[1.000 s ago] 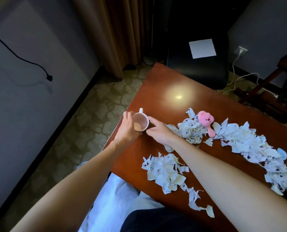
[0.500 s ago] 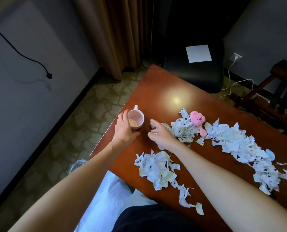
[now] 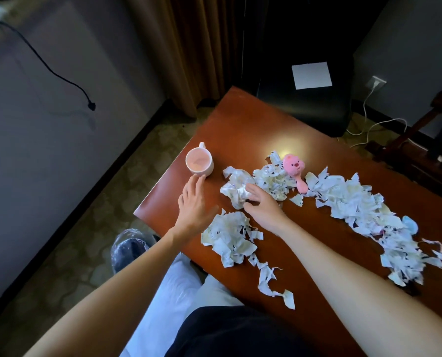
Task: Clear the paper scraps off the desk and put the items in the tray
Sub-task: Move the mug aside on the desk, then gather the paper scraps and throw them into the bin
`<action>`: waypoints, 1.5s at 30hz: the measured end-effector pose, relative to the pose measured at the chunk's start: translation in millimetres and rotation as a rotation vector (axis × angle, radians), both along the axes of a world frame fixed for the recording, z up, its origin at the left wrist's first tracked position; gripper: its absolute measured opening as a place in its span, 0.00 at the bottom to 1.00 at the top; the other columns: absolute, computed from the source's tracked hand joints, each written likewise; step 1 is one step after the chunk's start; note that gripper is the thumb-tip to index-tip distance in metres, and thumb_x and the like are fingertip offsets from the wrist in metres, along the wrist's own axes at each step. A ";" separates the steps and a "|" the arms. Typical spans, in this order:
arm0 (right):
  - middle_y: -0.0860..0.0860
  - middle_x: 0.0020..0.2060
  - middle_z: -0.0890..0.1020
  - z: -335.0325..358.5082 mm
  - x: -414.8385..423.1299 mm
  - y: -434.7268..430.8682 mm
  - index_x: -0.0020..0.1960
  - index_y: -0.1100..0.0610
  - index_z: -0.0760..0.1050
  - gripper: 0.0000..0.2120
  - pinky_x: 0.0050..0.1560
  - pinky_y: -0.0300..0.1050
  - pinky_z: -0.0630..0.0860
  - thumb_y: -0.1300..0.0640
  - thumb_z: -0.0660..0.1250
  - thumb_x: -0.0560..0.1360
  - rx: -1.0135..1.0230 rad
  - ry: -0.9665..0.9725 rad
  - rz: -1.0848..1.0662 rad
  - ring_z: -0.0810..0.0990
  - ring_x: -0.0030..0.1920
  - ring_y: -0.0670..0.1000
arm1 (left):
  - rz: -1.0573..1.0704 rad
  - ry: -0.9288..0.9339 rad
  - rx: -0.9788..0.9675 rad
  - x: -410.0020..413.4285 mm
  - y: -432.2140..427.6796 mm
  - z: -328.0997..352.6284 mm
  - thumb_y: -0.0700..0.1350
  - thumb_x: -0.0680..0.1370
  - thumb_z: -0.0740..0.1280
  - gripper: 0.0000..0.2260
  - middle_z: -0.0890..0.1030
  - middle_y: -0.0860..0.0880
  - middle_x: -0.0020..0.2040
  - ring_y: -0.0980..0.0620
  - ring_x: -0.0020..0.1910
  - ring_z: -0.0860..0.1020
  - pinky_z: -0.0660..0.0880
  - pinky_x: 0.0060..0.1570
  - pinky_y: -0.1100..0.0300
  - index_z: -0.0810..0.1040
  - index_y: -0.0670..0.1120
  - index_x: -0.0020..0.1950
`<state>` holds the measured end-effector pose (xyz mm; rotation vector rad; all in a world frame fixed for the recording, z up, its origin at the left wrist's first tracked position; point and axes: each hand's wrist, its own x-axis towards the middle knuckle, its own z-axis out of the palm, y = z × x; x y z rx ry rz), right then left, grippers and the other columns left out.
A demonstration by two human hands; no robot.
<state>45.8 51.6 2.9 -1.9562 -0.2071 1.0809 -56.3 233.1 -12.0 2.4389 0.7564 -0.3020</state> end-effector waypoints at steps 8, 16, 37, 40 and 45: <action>0.46 0.74 0.67 -11.4 -2.8 -52.1 0.76 0.45 0.63 0.27 0.65 0.42 0.67 0.58 0.62 0.78 -0.032 -0.071 0.044 0.65 0.74 0.49 | -0.050 0.048 -0.046 -24.9 -54.9 -15.8 0.53 0.77 0.65 0.35 0.48 0.51 0.79 0.45 0.78 0.48 0.52 0.74 0.40 0.50 0.52 0.78; 0.47 0.78 0.58 -15.4 20.4 -49.6 0.76 0.49 0.62 0.29 0.76 0.57 0.54 0.56 0.64 0.77 -0.180 -0.381 0.257 0.50 0.79 0.51 | -0.062 0.094 -0.069 -45.2 -86.6 -44.0 0.63 0.78 0.59 0.32 0.43 0.53 0.80 0.47 0.79 0.40 0.43 0.73 0.35 0.49 0.58 0.78; 0.44 0.79 0.53 -66.7 -8.6 -68.7 0.80 0.46 0.54 0.32 0.77 0.54 0.46 0.58 0.60 0.79 -0.253 -0.398 0.316 0.44 0.79 0.48 | -0.358 0.136 0.073 -34.1 -81.1 -81.7 0.63 0.80 0.53 0.33 0.32 0.52 0.79 0.50 0.74 0.26 0.28 0.70 0.39 0.40 0.57 0.80; 0.43 0.79 0.56 -74.8 -21.6 -75.6 0.78 0.45 0.59 0.29 0.76 0.54 0.47 0.58 0.61 0.79 -0.239 -0.488 0.272 0.48 0.79 0.48 | -0.405 0.085 0.095 -30.9 -72.8 -83.8 0.63 0.81 0.51 0.31 0.37 0.50 0.80 0.49 0.76 0.29 0.31 0.72 0.38 0.44 0.55 0.81; 0.44 0.74 0.67 -87.1 -20.4 -75.6 0.69 0.46 0.72 0.23 0.73 0.55 0.55 0.58 0.64 0.75 -0.162 -0.793 0.126 0.60 0.74 0.49 | -0.420 -0.035 0.136 -30.4 -62.3 -89.8 0.62 0.81 0.52 0.28 0.48 0.48 0.80 0.48 0.79 0.41 0.32 0.72 0.38 0.54 0.53 0.79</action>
